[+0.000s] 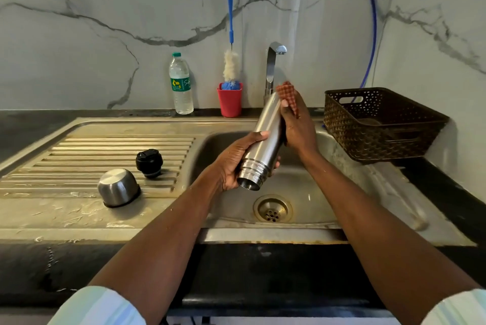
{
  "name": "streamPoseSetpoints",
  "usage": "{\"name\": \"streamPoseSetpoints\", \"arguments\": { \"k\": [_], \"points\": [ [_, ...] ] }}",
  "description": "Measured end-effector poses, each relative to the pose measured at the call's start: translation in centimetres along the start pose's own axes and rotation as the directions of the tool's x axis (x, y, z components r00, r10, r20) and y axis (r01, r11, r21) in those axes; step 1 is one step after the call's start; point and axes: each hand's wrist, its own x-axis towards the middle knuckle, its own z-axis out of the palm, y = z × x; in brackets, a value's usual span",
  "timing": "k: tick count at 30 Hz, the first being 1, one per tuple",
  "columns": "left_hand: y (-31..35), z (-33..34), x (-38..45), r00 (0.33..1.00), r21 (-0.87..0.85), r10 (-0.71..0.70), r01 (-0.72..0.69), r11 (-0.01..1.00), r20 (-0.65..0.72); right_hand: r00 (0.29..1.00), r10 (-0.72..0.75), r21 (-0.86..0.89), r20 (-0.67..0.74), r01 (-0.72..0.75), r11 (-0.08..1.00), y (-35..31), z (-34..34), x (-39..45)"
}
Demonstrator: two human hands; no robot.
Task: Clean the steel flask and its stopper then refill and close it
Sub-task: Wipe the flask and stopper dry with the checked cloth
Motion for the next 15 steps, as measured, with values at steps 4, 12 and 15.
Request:
{"name": "streamPoseSetpoints", "arguments": {
  "k": [4,12,15],
  "points": [
    [-0.1,-0.5,0.6,0.997,-0.062,0.058,-0.061,0.996,-0.051,0.993,-0.065,-0.060,0.097,0.071,0.996,-0.4,0.4,-1.1],
    [1.8,-4.4,0.5,0.890,-0.273,0.228,-0.351,0.896,-0.395,0.804,-0.265,-0.126,0.532,0.384,0.915,-2.3,5.0,-6.0],
    [2.1,-4.9,0.1,0.904,-0.335,0.259,-0.374,0.865,-0.341,0.791,-0.286,-0.092,0.541,0.393,0.915,-2.2,5.2,-6.0]
  ]
}}
